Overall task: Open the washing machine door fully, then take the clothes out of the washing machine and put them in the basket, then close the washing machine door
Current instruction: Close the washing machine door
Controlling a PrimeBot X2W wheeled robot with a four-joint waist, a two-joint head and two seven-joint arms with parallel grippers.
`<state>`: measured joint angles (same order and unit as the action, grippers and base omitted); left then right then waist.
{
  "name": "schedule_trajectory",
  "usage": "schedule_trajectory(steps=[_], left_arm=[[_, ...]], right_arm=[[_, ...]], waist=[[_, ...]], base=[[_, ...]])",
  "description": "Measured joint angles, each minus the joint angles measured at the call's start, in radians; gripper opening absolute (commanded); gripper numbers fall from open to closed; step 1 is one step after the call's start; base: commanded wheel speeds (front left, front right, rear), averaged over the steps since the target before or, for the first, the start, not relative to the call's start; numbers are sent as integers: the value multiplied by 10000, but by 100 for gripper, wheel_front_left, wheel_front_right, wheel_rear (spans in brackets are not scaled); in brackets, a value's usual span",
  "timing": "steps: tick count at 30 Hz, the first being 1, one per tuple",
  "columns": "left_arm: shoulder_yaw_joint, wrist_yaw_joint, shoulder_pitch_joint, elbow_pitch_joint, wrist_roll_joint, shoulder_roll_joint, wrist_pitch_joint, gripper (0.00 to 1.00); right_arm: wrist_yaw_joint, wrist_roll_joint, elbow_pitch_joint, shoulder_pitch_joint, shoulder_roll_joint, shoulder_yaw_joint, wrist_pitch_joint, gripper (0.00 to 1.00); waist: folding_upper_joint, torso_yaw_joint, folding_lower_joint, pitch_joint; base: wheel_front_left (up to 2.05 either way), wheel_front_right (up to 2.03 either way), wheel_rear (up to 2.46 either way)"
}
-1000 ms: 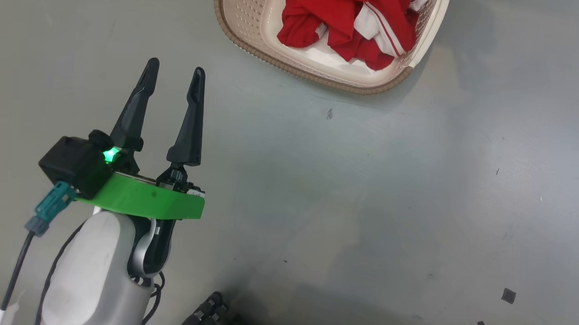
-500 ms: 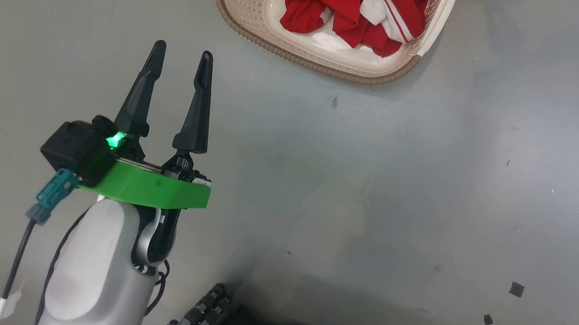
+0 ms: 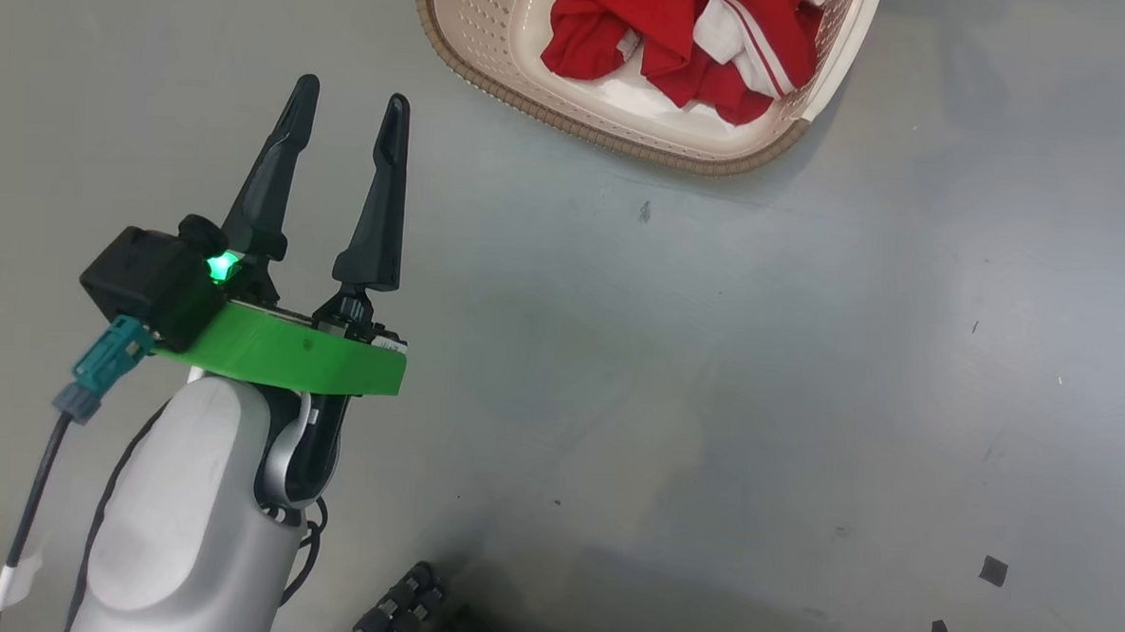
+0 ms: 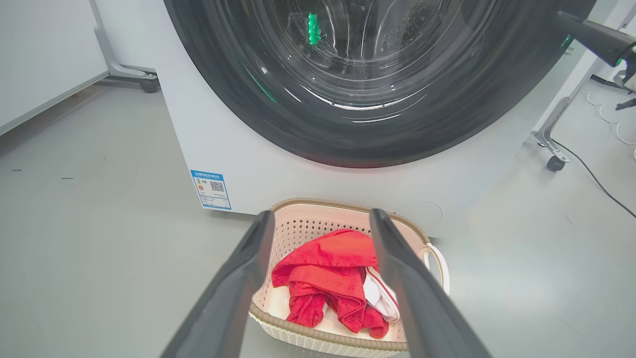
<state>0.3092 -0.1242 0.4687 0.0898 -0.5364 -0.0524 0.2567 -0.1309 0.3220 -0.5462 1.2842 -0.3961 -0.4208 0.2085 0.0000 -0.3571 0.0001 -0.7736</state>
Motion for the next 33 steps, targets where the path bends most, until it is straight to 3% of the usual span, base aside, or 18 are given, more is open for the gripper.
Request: schedule_trajectory(steps=[10,22,33], left_arm=[[-265,0,22,337,0,27,0,100],[-410,0,-491,719,31,-313,0,100],[-345,0,-1393,1012,130,-635,0,100]], right_arm=[[102,15,-763,-1511,-349,0,320,0],[107,472,-796,-3690,176,196,445,0],[548,757,587,-5733,756,1080,447,0]], waist=[[0,83,0,796],[0,519,-1,2257],[0,1322,-1,3696]], base=[[0,0,0],[0,0,0],[0,0,0]])
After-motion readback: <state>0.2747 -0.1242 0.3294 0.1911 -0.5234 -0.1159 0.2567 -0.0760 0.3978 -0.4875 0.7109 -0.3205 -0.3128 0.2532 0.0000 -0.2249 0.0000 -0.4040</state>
